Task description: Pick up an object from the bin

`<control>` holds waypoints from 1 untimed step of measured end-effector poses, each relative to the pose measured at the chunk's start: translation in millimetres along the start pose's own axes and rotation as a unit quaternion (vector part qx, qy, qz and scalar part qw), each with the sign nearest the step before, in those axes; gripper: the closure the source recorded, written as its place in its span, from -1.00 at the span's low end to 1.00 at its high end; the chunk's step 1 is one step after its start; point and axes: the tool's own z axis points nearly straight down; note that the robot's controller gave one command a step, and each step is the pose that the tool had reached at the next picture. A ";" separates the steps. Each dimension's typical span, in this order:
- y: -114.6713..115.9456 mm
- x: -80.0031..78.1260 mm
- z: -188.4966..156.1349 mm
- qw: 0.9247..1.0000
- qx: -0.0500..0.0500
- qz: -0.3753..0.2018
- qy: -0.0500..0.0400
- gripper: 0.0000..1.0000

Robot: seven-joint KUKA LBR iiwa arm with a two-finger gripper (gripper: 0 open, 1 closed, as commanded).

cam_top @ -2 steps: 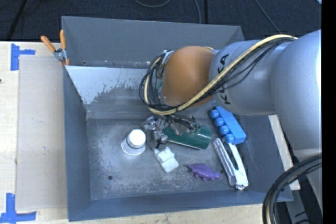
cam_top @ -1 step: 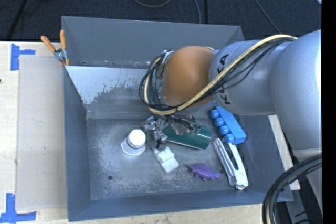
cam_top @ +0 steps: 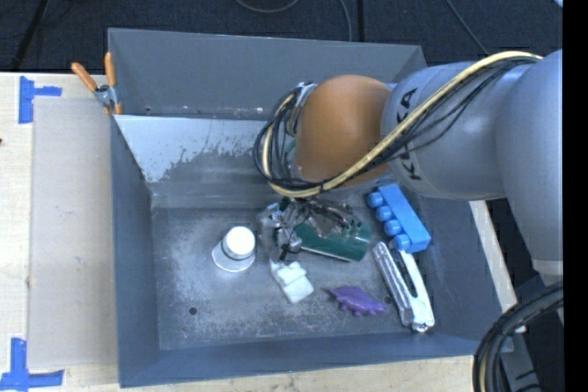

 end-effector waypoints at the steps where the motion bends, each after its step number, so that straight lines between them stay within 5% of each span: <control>1: -11.9 30.0 -32.8 1.000 0.001 -0.015 -0.003 1.00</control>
Offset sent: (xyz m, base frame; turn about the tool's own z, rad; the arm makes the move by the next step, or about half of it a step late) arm -0.0203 -0.0481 0.0398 0.1495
